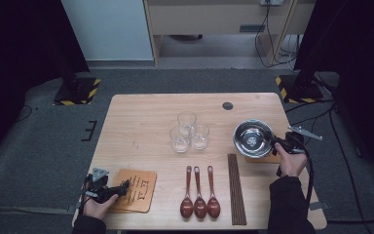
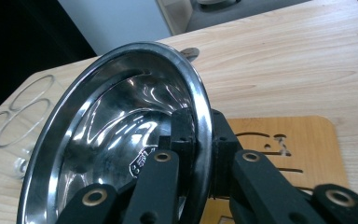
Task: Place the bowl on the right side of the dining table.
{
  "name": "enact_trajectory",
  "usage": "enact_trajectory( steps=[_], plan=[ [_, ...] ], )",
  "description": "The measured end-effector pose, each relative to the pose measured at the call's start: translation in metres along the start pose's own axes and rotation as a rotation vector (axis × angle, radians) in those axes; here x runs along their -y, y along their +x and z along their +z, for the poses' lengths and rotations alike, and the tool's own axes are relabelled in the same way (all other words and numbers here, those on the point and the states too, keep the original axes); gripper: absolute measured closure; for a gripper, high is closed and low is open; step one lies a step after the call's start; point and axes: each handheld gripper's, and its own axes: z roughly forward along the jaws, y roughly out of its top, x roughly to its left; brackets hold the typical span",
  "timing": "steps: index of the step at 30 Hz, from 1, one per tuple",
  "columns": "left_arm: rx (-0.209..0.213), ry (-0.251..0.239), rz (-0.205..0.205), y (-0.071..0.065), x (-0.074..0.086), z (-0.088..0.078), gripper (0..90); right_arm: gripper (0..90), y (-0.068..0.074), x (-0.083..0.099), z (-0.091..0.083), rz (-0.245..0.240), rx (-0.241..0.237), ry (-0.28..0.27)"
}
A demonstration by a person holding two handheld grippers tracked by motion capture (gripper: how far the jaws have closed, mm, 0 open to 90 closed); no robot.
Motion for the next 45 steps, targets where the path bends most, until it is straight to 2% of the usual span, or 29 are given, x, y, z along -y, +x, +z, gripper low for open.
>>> enact_trajectory(
  steps=[21,38,45],
  plan=[
    [0.0,0.0,0.0,0.0,0.0,0.0,1.0,83.9,-0.027,0.002,0.012,0.028,0.085,0.027],
    [0.0,0.0,0.0,0.0,0.0,0.0,1.0,83.9,-0.041,0.008,0.027,0.04,0.145,0.069],
    [0.0,0.0,0.0,0.0,0.0,0.0,1.0,83.8,-0.043,0.009,0.03,0.039,0.155,0.078]
  ],
)
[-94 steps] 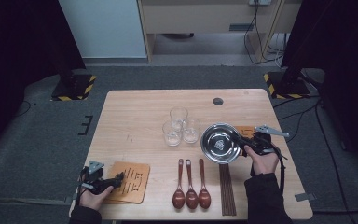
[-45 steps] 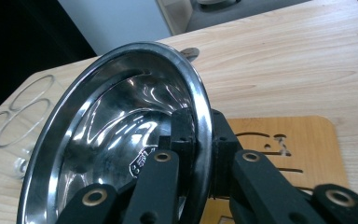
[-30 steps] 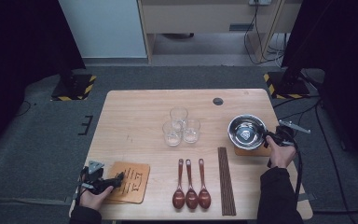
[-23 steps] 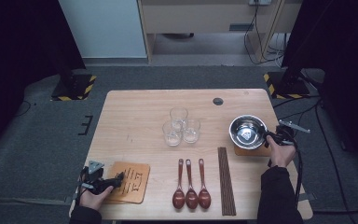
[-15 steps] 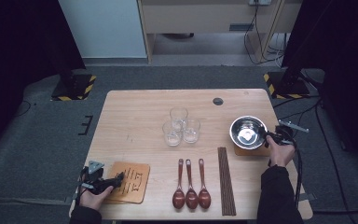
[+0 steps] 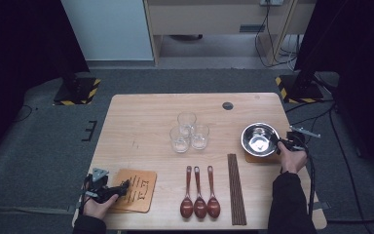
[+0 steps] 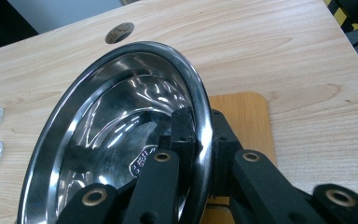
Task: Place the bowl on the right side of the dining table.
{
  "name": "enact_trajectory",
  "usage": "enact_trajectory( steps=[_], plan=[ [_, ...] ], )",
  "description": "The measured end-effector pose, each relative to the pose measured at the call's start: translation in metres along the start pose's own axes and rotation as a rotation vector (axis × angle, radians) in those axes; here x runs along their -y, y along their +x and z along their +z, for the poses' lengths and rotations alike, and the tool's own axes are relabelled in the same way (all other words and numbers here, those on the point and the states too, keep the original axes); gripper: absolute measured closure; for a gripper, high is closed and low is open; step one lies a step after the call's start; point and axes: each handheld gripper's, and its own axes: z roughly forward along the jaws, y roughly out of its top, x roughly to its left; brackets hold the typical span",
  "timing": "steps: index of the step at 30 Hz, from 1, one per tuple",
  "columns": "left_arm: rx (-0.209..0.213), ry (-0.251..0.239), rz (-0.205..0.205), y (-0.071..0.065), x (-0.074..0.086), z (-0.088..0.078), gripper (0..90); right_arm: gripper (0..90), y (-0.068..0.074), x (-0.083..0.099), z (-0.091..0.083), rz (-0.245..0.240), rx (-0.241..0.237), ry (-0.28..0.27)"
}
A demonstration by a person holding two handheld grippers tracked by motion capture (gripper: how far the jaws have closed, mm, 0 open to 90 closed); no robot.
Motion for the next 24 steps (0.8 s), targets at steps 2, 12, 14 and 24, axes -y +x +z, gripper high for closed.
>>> enact_trajectory(
  steps=[2,12,14,24],
  plan=[
    [0.0,0.0,0.0,0.0,0.0,0.0,1.0,83.8,-0.0004,0.0006,0.0012,-0.003,0.005,0.005],
    [0.0,0.0,0.0,0.0,0.0,0.0,1.0,83.5,-0.0025,0.0017,0.0043,0.013,0.008,0.0],
    [0.0,0.0,0.0,0.0,0.0,0.0,1.0,83.0,-0.0025,0.0019,0.0049,0.013,0.011,-0.003],
    [0.0,0.0,0.0,0.0,0.0,0.0,1.0,81.0,-0.0067,0.0033,0.0076,0.005,0.041,0.021]
  ],
)
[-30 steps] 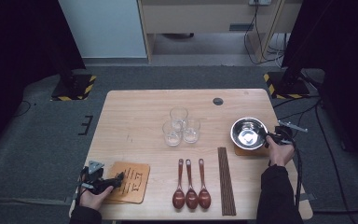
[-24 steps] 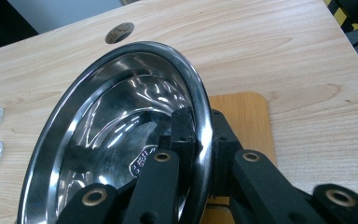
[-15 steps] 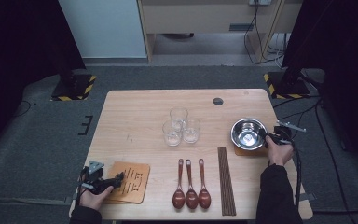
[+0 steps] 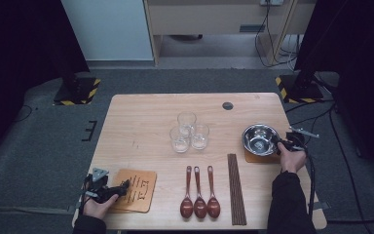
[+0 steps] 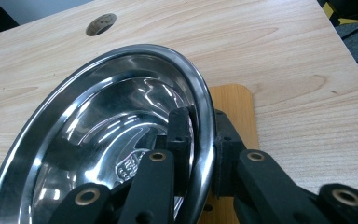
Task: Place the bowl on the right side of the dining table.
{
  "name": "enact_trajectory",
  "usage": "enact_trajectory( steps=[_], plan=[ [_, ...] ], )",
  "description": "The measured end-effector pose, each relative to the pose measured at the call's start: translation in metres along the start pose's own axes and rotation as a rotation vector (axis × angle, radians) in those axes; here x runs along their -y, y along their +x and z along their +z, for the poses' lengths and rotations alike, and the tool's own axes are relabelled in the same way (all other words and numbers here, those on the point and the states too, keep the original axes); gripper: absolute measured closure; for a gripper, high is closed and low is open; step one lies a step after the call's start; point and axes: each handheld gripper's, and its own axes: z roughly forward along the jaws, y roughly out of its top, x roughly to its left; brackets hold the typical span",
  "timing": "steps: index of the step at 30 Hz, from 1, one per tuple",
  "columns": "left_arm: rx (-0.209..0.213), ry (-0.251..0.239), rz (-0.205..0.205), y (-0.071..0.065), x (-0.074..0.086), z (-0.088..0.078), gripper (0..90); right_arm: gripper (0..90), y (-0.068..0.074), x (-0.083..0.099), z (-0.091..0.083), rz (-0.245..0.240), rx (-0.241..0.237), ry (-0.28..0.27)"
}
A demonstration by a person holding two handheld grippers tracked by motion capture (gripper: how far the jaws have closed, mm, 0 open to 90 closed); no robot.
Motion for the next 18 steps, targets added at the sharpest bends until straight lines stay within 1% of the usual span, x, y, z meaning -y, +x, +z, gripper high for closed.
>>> enact_trajectory(
  steps=[7,9,12,15,18],
  plan=[
    [0.0,-0.003,-0.003,-0.0002,0.0,0.0002,1.0,79.6,-0.0026,0.0008,0.0017,-0.006,0.011,0.013],
    [0.0,0.0,-0.001,0.0,0.0,0.0,1.0,79.2,-0.0037,0.0012,0.0026,-0.018,0.02,0.015],
    [0.0,0.0,0.0,0.0,0.0,0.0,1.0,78.7,-0.0041,0.0015,0.0032,-0.021,0.024,0.02],
    [0.0,-0.003,-0.003,-0.0002,0.0,0.0002,1.0,75.4,-0.0047,0.0017,0.0036,-0.023,0.033,0.028],
    [0.0,0.0,0.0,0.0,0.0,0.0,1.0,73.7,-0.0053,0.0012,0.002,-0.033,0.046,0.021]
  ],
)
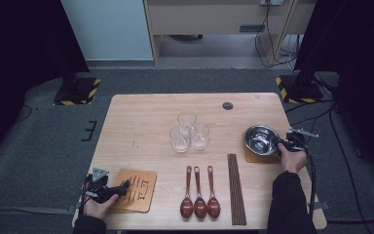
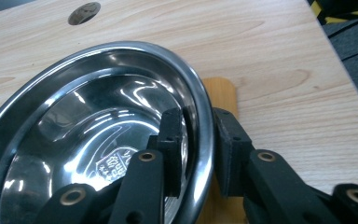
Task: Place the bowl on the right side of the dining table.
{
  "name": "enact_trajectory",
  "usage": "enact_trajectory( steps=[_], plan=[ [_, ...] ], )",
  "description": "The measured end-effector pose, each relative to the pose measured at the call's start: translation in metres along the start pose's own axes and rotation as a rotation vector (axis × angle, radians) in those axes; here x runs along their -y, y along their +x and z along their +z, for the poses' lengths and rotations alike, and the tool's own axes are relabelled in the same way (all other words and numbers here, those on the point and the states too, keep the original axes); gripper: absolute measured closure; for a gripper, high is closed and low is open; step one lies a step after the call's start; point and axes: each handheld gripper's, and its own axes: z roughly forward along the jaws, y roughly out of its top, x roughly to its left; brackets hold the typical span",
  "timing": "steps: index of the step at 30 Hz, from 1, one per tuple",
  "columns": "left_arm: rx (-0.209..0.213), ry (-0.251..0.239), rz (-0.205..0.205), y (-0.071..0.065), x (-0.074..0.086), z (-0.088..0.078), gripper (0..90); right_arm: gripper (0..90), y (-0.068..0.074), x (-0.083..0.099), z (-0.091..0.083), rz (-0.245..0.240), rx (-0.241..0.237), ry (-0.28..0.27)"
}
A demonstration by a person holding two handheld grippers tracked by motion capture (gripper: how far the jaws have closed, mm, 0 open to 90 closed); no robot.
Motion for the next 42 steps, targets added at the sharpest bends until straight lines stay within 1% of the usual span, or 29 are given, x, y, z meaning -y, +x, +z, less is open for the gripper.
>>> enact_trajectory(
  steps=[4,5,10,14,19,22,26,28,30,32,34,37,39,42],
  plan=[
    [0.0,0.0,0.0,0.0,0.0,0.0,1.0,68.4,0.001,0.0,-0.001,-0.012,-0.006,-0.007],
    [0.0,0.0,0.0,0.0,0.0,0.0,1.0,66.8,0.002,-0.001,-0.001,-0.007,-0.005,-0.01],
    [-0.003,0.006,0.01,-0.002,0.0,0.001,0.0,59.2,0.002,-0.003,-0.007,-0.028,0.002,-0.027],
    [-0.001,0.006,0.008,-0.002,0.0,0.001,0.0,55.3,0.004,-0.005,-0.013,-0.033,-0.003,-0.057],
    [-0.003,0.006,0.009,-0.001,0.0,0.001,0.0,49.4,0.008,-0.006,-0.018,-0.054,-0.007,-0.073],
    [-0.003,0.006,0.01,-0.001,0.0,0.001,0.0,46.8,0.009,-0.007,-0.023,-0.058,-0.007,-0.082],
    [0.003,0.002,0.013,-0.001,0.0,0.0,1.3,42.3,0.012,-0.008,-0.031,-0.081,-0.014,-0.098],
    [0.008,0.002,0.019,-0.001,0.0,0.0,2.7,41.5,0.015,-0.007,-0.036,-0.103,-0.01,-0.104],
    [0.011,0.0,0.017,-0.002,0.0,-0.001,4.0,40.8,0.018,-0.006,-0.039,-0.11,-0.019,-0.122],
    [0.012,-0.002,0.025,-0.003,-0.001,-0.001,5.9,40.0,0.021,-0.005,-0.042,-0.12,-0.027,-0.127],
    [0.009,-0.015,0.031,-0.003,-0.001,-0.003,7.7,38.9,0.023,-0.003,-0.044,-0.127,-0.036,-0.134],
    [0.019,-0.046,0.027,-0.003,-0.002,-0.008,9.2,38.3,0.027,-0.002,-0.047,-0.134,-0.049,-0.14],
    [0.025,-0.059,0.026,-0.002,-0.003,-0.01,10.1,38.0,0.029,-0.001,-0.049,-0.15,-0.055,-0.145],
    [0.032,-0.076,0.038,-0.004,-0.004,-0.012,11.4,36.3,0.033,0.001,-0.052,-0.16,-0.08,-0.143]
  ],
)
